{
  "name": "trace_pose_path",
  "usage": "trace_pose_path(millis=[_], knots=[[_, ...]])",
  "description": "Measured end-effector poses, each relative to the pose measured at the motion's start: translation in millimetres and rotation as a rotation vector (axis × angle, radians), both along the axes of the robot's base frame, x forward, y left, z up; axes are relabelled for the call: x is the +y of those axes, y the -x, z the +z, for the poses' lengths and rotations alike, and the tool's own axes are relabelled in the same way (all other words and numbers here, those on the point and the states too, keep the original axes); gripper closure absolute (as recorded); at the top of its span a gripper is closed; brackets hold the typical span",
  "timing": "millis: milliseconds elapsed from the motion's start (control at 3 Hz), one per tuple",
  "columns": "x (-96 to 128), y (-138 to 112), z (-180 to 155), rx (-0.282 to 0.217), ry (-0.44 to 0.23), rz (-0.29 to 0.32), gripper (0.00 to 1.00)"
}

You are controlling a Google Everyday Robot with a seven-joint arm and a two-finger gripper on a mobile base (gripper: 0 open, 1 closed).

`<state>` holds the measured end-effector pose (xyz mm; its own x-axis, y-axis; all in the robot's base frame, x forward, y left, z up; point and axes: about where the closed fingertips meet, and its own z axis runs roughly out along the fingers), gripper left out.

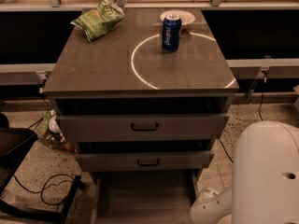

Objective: Close bottom drawer

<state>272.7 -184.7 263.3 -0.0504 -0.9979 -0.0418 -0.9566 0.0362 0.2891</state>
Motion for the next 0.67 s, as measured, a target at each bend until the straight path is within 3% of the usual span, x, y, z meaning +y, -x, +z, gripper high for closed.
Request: trace_pose_path(millis=[333, 667], knots=[[6.9, 12.9, -12.0, 0.024, 0.032, 0.064, 1.00], [9.1, 12.2, -17.0, 0.022, 0.026, 0.067, 1.00]])
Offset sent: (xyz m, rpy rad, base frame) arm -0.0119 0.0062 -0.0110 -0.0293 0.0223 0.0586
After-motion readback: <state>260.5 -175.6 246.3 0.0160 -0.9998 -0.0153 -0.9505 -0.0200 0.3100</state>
